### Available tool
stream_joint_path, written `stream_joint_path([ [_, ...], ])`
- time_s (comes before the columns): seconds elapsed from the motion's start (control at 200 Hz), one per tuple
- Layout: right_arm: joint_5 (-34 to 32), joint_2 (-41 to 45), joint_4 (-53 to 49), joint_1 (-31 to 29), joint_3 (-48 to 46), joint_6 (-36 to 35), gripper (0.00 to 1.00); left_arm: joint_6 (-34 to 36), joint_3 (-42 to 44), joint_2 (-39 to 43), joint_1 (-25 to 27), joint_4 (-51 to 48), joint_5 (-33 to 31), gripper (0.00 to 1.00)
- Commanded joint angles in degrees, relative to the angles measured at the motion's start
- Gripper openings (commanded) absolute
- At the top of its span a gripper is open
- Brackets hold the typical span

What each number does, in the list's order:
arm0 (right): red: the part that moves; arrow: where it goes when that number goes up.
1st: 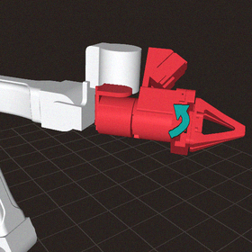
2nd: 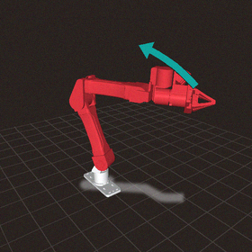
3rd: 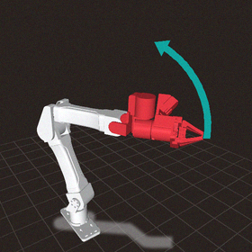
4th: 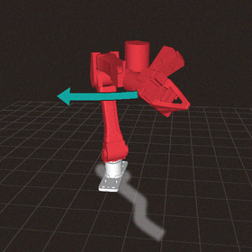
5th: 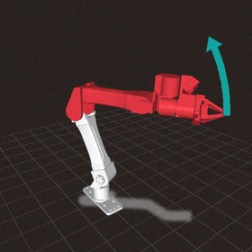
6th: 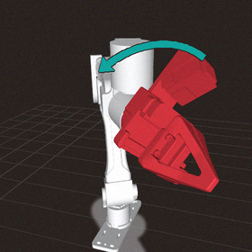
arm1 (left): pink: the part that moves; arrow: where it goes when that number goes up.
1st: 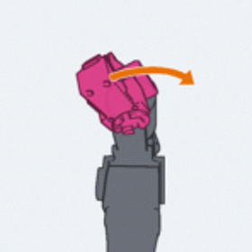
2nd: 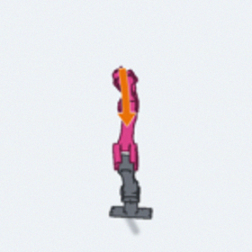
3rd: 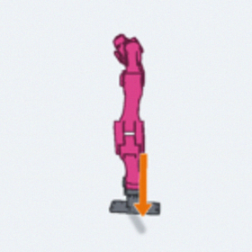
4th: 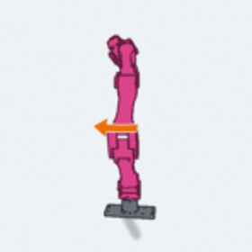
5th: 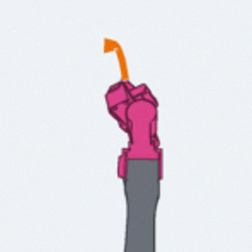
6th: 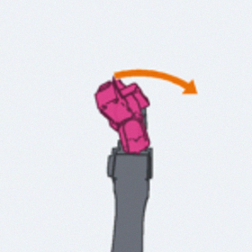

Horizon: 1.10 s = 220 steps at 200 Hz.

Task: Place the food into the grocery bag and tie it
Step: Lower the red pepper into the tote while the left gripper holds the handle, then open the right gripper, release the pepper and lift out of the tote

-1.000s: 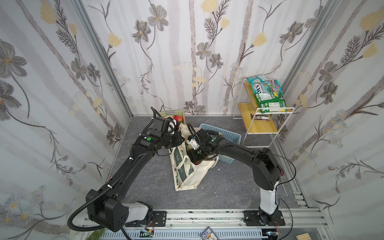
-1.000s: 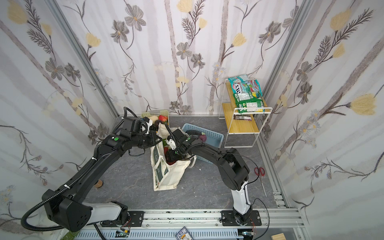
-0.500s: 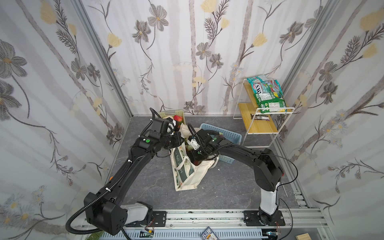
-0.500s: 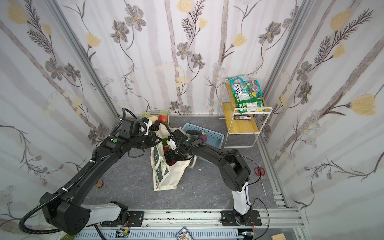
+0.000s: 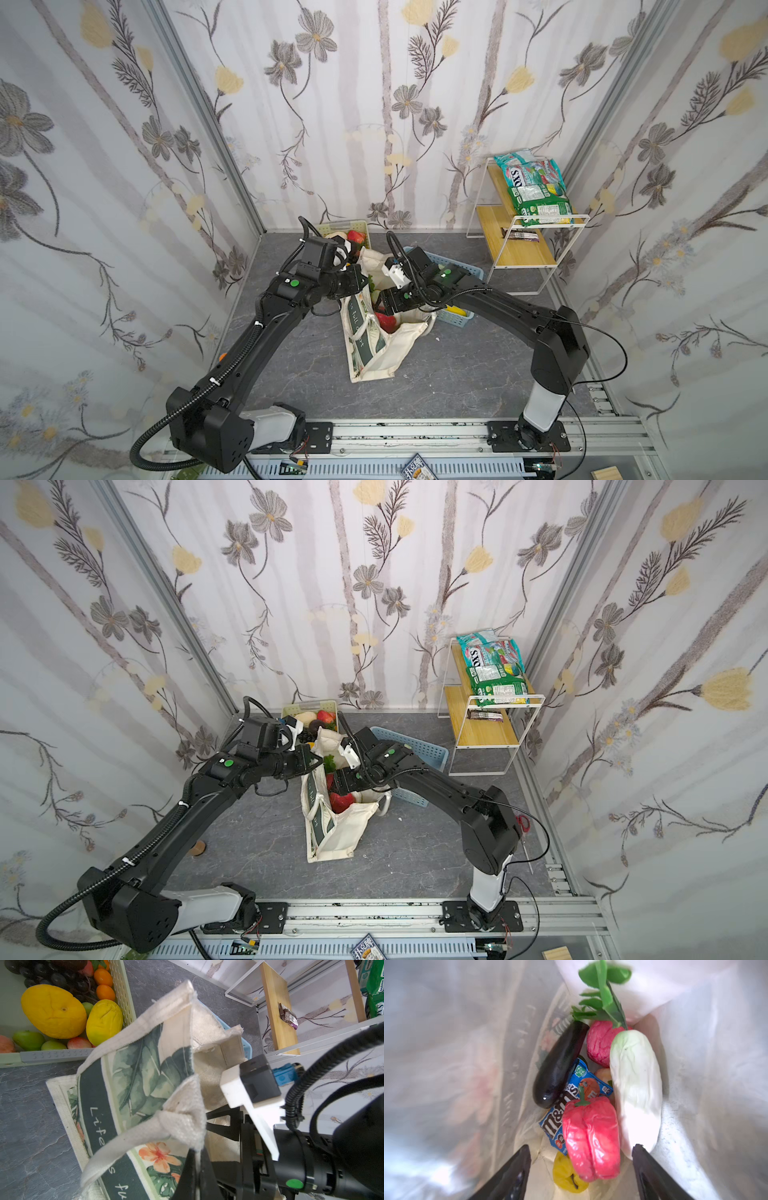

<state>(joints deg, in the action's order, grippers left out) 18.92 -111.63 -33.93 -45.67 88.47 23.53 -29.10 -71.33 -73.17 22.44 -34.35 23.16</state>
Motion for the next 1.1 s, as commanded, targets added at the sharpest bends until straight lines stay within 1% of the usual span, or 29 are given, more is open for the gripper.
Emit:
stream_joint_path([
  [0.0,-1.66,1.77,-1.08,0.14,1.55,-0.28,0.77,0.45,-0.05,0.63,-0.02,1.94,0.23,0.0],
  [0.35,-5.56,8.62,-5.23,3.57,4.61,-1.71,0.74,0.54,-0.59,0.23,0.06,1.32,0.08,0.0],
  [0.47,-10.05,10.69,-8.08,5.21,4.73,-2.03,0.7,0.71,-0.7,0.54,0.15,0.97,-0.39,0.0],
  [0.569,-14.98,10.89,-10.06,6.91,3.59,-2.81,0.64,0.71,-0.41,0.76,0.15,1.1,-0.66,0.0],
  [0.649,-18.57,10.39,-10.97,7.44,2.57,-3.76,0.62,0.74,-0.05,0.75,0.15,1.25,-0.57,0.0],
  [0.729,-19.14,9.32,-11.0,7.45,1.66,-4.66,0.62,0.85,0.05,0.75,0.15,1.31,-0.57,0.0],
  [0.814,-19.53,7.92,-10.23,7.5,0.78,-4.73,0.58,1.05,0.05,0.8,0.15,1.04,-0.55,0.0],
  [0.914,-18.95,6.56,-8.83,7.43,0.27,-4.33,0.5,1.0,0.36,0.74,0.15,1.54,-0.33,0.0],
  [1.029,-18.58,6.1,-7.56,7.28,-0.34,-3.23,0.32,0.98,0.4,0.76,0.15,1.78,-0.22,0.0],
  [1.094,-18.41,6.32,-7.3,7.34,-0.81,-2.81,0.24,1.07,0.27,0.79,0.15,1.66,-0.12,0.0],
])
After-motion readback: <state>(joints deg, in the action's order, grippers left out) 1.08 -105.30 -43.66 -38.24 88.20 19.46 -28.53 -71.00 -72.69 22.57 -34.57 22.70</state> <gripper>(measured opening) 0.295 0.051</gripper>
